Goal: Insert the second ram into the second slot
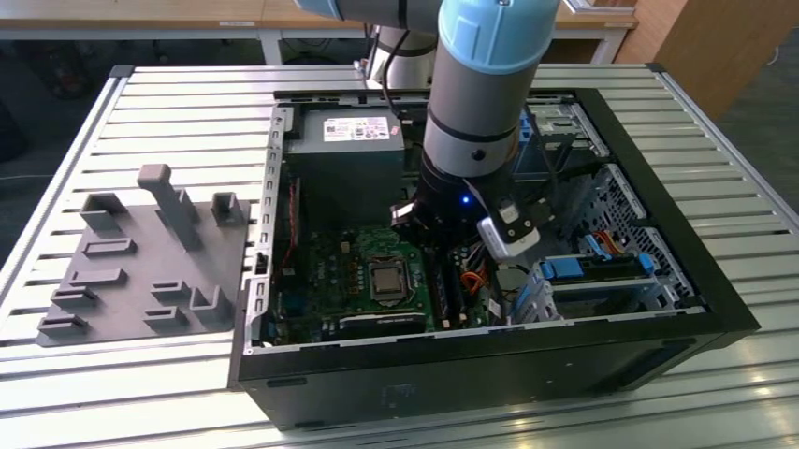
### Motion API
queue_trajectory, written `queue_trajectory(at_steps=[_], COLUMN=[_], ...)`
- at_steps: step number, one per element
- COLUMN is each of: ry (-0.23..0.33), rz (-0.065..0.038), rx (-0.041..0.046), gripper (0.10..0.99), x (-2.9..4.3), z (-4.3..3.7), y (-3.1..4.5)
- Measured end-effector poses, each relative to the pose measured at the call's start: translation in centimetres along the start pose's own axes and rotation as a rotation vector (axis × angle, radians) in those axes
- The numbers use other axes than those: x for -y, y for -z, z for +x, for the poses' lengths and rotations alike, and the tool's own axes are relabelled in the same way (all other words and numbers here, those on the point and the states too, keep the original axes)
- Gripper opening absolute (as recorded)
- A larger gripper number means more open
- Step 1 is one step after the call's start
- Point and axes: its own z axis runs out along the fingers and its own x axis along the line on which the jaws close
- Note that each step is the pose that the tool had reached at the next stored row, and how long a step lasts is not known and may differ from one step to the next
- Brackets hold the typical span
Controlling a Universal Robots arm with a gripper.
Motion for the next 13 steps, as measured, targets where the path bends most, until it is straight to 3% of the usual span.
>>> queue_trajectory(at_steps=[9, 13], ry=[0.000, 0.000], rz=[0.001, 0.000], rx=[-0.0001, -0.0001], gripper=[0.125, 0.204], x=[0.01, 0.00], z=[0.00, 0.00], y=[-0.10, -0.12])
